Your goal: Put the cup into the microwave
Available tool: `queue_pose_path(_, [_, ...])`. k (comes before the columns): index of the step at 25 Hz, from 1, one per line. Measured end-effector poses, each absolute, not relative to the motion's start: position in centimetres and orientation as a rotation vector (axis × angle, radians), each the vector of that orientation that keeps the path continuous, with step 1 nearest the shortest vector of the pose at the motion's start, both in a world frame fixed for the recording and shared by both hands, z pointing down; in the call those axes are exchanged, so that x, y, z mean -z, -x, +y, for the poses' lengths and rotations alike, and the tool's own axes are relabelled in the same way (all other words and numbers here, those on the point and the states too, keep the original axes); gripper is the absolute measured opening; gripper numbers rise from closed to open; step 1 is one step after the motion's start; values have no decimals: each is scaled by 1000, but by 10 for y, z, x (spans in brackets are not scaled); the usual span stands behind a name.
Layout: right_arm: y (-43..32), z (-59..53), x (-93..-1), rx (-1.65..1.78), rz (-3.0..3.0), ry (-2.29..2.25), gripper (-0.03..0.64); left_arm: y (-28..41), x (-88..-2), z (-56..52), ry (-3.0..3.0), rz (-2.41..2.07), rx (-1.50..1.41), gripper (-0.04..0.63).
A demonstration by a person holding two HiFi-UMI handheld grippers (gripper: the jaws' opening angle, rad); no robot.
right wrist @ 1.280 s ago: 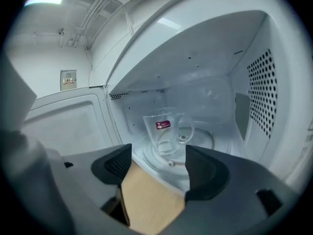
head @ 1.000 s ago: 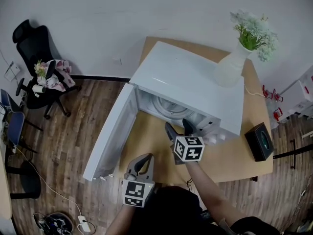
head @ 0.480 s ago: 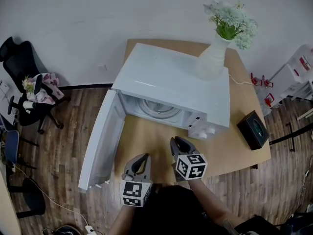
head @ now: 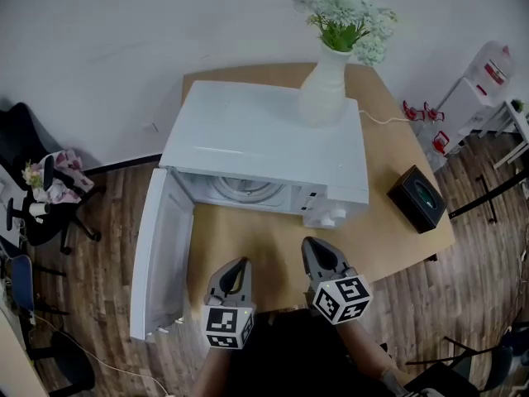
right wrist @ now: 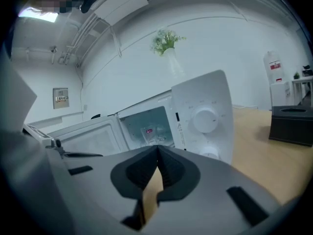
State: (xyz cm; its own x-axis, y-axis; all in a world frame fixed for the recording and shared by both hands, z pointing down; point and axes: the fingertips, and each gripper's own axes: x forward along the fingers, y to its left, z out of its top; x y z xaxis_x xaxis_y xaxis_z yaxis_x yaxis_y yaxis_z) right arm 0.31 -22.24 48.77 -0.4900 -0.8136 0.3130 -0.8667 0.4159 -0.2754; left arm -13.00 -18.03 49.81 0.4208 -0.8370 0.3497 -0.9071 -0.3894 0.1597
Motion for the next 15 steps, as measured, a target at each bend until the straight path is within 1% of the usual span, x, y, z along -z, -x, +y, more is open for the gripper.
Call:
queue_pose_path(12, [-76, -204, -420, -261, -2543, -1867, -6, 100, -471, -204, -2477, -1414, -238, 5])
queue_pose_path(15, [-84, -200, -414, -248, -2556, -1909, -6, 93, -464, -204, -2514, -1386, -231, 6])
